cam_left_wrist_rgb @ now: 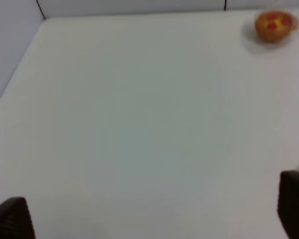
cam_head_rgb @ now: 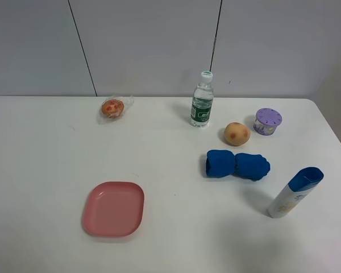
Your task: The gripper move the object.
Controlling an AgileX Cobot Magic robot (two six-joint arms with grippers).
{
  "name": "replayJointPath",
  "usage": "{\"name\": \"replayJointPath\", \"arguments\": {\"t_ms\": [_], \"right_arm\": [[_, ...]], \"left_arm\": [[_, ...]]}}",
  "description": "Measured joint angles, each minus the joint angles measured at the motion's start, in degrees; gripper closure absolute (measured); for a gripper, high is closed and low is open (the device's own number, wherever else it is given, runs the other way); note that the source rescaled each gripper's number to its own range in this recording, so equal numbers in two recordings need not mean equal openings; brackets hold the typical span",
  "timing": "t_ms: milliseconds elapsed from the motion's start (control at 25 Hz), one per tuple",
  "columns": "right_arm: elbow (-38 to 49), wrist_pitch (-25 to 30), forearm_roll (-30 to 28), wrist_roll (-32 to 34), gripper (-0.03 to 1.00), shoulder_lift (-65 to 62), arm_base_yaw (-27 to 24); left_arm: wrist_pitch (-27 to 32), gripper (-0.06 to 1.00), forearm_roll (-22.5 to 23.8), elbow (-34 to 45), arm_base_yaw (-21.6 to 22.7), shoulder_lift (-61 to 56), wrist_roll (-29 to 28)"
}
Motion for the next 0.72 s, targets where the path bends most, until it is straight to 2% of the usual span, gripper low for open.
{"name": "replayJointPath", "arguments": {"t_ms": [200, 360, 600, 720], "right_arm": [[0.0, 0.0, 0.0, 0.0, -0.03, 0.0, 0.0], [0.0, 0.0, 0.0, 0.0, -0.03, 0.0, 0.0], [0.0, 0.0, 0.0, 0.0, -0.03, 0.0, 0.0], [0.0, 0.0, 0.0, 0.0, -0.03, 0.0, 0.0]], "left_arm": [[0.5, -0.06, -3.08, 0.03, 0.0, 0.0, 4.09], [0.56, -0.06, -3.64, 0.14, 0.0, 0.0, 4.55], [0.51, -0.06, 0.53, 0.48, 0.0, 0.0, -1.82], [0.51, -0.06, 1.28, 0.48, 0.0, 0.0, -2.89]]}}
